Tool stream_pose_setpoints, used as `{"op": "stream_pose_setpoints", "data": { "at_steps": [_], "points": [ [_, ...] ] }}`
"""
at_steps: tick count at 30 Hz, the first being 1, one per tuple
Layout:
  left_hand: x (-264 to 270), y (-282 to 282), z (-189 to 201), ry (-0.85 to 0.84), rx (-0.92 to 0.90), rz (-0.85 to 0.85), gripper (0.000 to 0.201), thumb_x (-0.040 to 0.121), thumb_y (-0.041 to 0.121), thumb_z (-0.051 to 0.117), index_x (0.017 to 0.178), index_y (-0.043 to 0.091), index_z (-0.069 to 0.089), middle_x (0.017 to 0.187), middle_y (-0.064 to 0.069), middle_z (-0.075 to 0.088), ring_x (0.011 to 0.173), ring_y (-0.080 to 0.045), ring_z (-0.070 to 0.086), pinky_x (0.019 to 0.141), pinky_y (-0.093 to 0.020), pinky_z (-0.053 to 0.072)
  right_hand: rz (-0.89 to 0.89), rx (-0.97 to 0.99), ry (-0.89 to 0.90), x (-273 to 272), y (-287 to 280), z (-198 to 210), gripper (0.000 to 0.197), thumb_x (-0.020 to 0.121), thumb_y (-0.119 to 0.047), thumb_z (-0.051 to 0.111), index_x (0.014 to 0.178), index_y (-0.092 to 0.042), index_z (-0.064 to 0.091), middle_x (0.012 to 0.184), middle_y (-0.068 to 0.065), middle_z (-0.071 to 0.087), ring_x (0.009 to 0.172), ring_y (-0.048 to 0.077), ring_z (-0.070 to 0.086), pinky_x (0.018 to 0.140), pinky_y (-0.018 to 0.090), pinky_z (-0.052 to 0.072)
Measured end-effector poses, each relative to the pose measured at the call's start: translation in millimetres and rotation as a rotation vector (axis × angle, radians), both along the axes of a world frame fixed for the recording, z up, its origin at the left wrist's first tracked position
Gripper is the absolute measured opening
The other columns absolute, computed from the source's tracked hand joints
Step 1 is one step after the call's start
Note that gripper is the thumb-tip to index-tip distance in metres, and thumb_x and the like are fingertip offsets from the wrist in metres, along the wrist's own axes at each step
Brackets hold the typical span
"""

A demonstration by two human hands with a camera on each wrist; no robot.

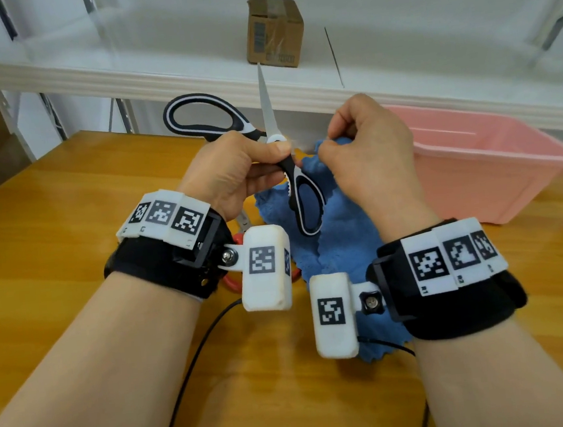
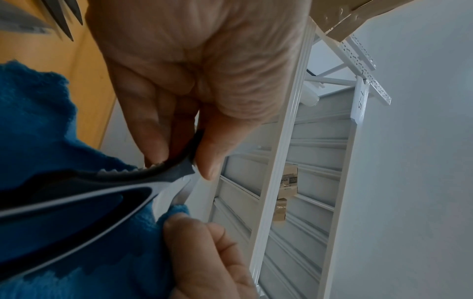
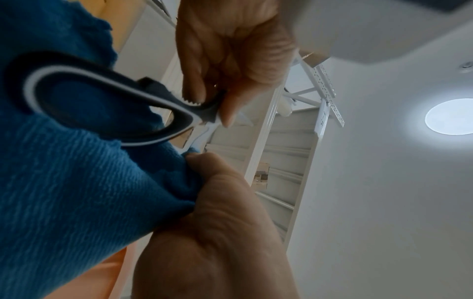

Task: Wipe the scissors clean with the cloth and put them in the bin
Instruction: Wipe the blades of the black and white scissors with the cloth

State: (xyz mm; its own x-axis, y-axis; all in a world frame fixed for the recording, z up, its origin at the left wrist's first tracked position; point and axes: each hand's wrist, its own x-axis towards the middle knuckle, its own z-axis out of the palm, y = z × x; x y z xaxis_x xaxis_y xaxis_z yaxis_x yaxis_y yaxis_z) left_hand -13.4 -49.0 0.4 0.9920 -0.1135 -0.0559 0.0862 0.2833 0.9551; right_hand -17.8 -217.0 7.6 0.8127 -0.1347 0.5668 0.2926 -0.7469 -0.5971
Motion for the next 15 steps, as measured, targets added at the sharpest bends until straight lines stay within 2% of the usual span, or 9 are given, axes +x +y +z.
{"op": "stream_pose_setpoints", "data": {
  "at_steps": [3, 7, 10, 15],
  "points": [
    [-0.3, 0.2, 0.2, 0.0, 0.011, -0.002, 0.014, 0.082, 0.005, 0.069, 0.096, 0.001, 0.069, 0.103, -0.02, 0.072, 0.089, -0.024, 0.07, 0.064, -0.021, 0.056, -0.004, 0.005, 0.011, 1.7, -0.6, -0.7, 0.015, 0.079, -0.014, 0.07, 0.081, -0.023, 0.057, 0.07, -0.012, 0.054, 0.066, 0.002, 0.05, 0.054, 0.011, 0.031],
    [-1.8, -1.7, 1.0, -0.003, 0.031, -0.013, 0.005, 0.084, 0.006, 0.068, 0.088, 0.005, 0.067, 0.102, -0.021, 0.072, 0.089, -0.023, 0.07, 0.063, -0.02, 0.056, -0.02, 0.017, 0.044, 3.4, -9.3, -1.8, 0.016, 0.081, -0.012, 0.068, 0.081, -0.023, 0.056, 0.072, -0.011, 0.052, 0.065, 0.003, 0.048, 0.055, 0.014, 0.032],
    [-2.0, -1.1, 0.5, -0.001, 0.033, -0.011, 0.002, 0.085, 0.005, 0.067, 0.086, 0.007, 0.066, 0.101, -0.02, 0.072, 0.088, -0.023, 0.07, 0.063, -0.019, 0.056, -0.005, 0.001, 0.053, 3.1, -8.6, -2.0, 0.016, 0.084, -0.011, 0.067, 0.084, -0.022, 0.056, 0.075, -0.012, 0.051, 0.065, 0.001, 0.048, 0.052, 0.009, 0.032],
    [-1.3, 1.8, -0.5, 0.01, 0.033, -0.012, 0.005, 0.087, 0.006, 0.065, 0.092, 0.005, 0.066, 0.096, -0.017, 0.073, 0.087, -0.021, 0.07, 0.066, -0.019, 0.055, -0.008, -0.016, 0.056, 2.6, -11.7, -1.5, 0.015, 0.085, -0.008, 0.064, 0.086, -0.021, 0.055, 0.076, -0.012, 0.051, 0.066, 0.0, 0.047, 0.055, 0.006, 0.036]
  ]
}}
